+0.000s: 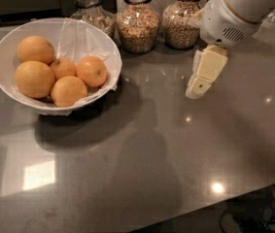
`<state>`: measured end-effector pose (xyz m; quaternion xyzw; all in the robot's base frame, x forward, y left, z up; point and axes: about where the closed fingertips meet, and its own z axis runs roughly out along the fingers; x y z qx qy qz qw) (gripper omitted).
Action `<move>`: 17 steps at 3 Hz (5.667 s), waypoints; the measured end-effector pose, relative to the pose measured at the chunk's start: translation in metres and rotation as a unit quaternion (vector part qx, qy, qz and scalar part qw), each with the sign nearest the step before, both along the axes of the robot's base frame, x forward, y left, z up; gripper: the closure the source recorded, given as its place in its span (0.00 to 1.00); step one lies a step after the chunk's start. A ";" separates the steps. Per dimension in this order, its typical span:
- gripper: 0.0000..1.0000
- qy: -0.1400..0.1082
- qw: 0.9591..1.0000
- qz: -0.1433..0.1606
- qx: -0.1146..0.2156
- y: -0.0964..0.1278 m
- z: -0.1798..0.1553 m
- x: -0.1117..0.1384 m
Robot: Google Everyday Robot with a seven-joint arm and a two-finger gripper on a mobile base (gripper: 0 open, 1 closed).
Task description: Pick orange from white bowl
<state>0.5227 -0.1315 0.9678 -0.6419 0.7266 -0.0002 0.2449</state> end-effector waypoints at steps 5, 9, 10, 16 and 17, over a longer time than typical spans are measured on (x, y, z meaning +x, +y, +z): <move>0.00 -0.048 0.987 0.117 0.095 0.121 0.014 0.049; 0.11 -0.026 0.979 0.141 0.145 0.166 -0.015 0.064; 0.16 -0.023 0.979 0.150 0.134 0.177 -0.024 0.072; 0.21 0.019 0.969 0.227 0.094 0.228 -0.058 0.084; 0.21 0.032 0.969 0.228 0.089 0.227 -0.067 0.089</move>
Offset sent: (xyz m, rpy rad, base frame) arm 0.0119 0.0207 0.0050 0.0218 -0.0243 0.0380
